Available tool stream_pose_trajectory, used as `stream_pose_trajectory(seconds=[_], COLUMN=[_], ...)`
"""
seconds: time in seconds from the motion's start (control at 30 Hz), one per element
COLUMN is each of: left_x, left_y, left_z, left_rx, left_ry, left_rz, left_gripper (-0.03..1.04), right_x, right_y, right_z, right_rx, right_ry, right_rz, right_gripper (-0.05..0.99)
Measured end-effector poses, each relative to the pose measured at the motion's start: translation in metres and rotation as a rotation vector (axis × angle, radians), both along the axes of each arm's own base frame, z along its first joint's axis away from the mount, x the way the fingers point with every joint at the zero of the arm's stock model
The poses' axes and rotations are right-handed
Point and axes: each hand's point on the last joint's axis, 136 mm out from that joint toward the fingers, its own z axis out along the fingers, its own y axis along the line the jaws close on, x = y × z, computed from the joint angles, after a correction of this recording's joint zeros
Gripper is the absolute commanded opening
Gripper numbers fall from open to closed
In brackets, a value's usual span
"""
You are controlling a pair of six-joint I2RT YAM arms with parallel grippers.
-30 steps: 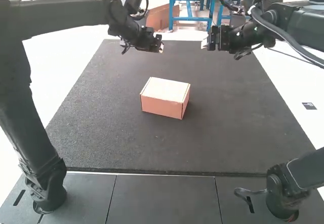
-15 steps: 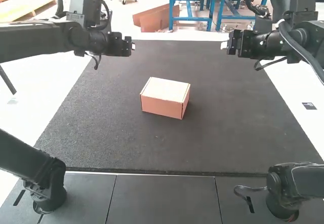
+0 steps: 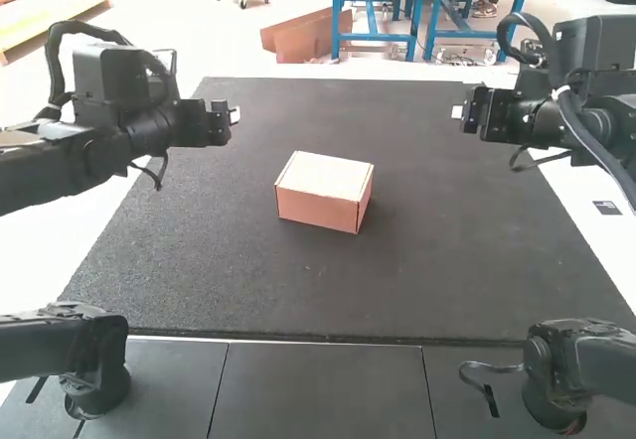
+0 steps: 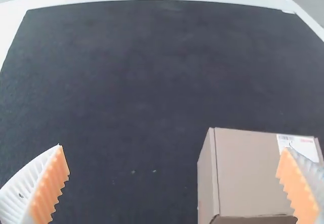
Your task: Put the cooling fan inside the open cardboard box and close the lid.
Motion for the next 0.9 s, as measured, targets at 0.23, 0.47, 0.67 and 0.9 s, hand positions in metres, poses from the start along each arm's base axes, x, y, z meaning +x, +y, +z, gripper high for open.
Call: stream_pose_trajectory(seconds=[0.23,0.47,0.67,0.9], left_x=[-0.021,-0.042,-0.047,-0.054], left_y=[0.019,0.033,0.034,0.037], left_z=[0.015,-0.010,-0.006,-0.022], left_rx=[-0.039,-0.044,-0.058,-0.035], left_ry=[-0.158,-0.200,-0.269,-0.277], left_rz=[0.045,0.084,0.087,0.091], left_gripper=[0.97,0.97,0.97,0.97], right_x=[-0.003,-0.019,-0.026,-0.041], right_y=[-0.007,-0.011,-0.013,-0.022], right_z=[-0.006,-0.007,-0.010,-0.020], right_rx=[0.009,0.025,0.027,0.026], right_ry=[-0.032,-0.111,-0.166,-0.238], right_rz=[-0.036,-0.040,-0.045,-0.074], right_gripper=[0.90,0.90,0.90,0.91])
